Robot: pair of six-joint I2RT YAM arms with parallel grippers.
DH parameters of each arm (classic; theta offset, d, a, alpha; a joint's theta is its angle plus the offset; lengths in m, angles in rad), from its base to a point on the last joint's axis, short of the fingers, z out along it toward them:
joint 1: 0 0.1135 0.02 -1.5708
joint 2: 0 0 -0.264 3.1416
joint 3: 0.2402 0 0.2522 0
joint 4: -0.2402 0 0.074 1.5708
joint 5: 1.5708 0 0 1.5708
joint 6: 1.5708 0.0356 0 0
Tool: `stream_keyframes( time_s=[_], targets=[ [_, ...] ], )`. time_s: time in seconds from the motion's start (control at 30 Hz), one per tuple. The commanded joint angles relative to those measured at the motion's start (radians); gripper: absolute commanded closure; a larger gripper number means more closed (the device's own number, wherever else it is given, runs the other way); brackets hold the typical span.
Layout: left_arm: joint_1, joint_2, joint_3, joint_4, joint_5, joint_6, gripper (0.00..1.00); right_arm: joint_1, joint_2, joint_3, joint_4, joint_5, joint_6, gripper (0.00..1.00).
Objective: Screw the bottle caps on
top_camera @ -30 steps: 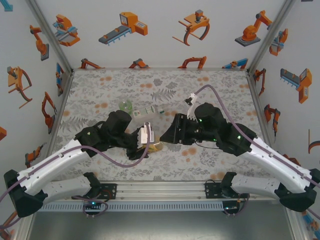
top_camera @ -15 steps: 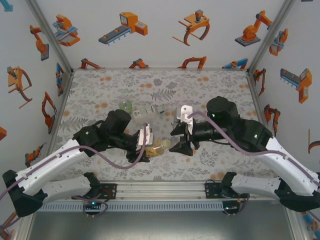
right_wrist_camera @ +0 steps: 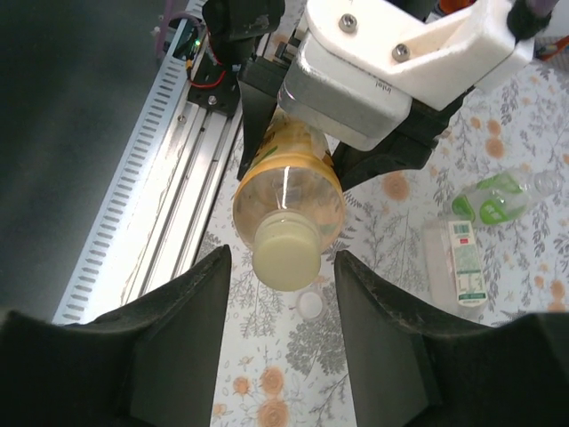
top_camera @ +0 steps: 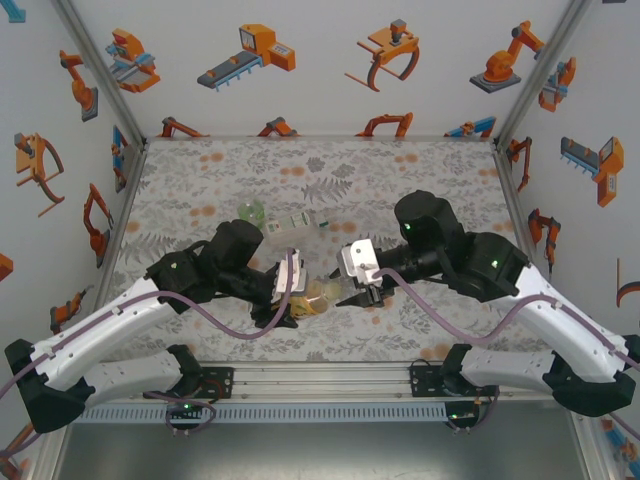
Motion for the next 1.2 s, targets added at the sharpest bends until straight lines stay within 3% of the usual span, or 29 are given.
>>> stream_keyframes(
  time_s=[0.0,0.13,0.43,0.6,0.7,0.8,0.97,1.07,1.17],
  targets=[
    [-0.008,0.001,0.034,-0.016,0.032,0.024,1.00,0.011,0.000,-0.011,0.039,-0.047,-0.038,0.55],
    [-0.008,-0.002,0.033,-0.016,0.032,0.024,1.00,0.012,0.000,-0.017,0.039,-0.046,-0.038,0.60],
    [-0.008,-0.007,0.033,-0.016,0.031,0.023,1.00,0.016,0.002,-0.031,0.032,-0.038,-0.035,0.59],
    [-0.008,-0.013,0.030,-0.017,0.026,0.023,1.00,0.018,0.002,-0.033,0.040,-0.027,-0.010,0.77],
    [-0.008,-0.021,0.027,-0.014,0.013,0.020,1.00,0.018,-0.009,-0.054,0.086,0.010,0.100,0.90],
    [-0.008,-0.038,0.010,0.014,-0.028,0.009,1.00,0.017,-0.032,-0.106,0.184,0.072,0.332,1.00],
    [-0.008,-0.066,-0.022,0.075,-0.130,-0.008,1.00,0.018,-0.089,-0.238,0.357,0.288,0.897,1.00],
    [-0.008,-0.061,-0.025,0.088,-0.176,-0.012,1.00,0.018,-0.094,-0.254,0.310,0.435,1.209,1.00],
    [-0.008,-0.048,-0.018,0.090,-0.213,-0.015,1.00,0.018,-0.064,-0.224,0.211,0.501,1.492,1.00]
  ],
)
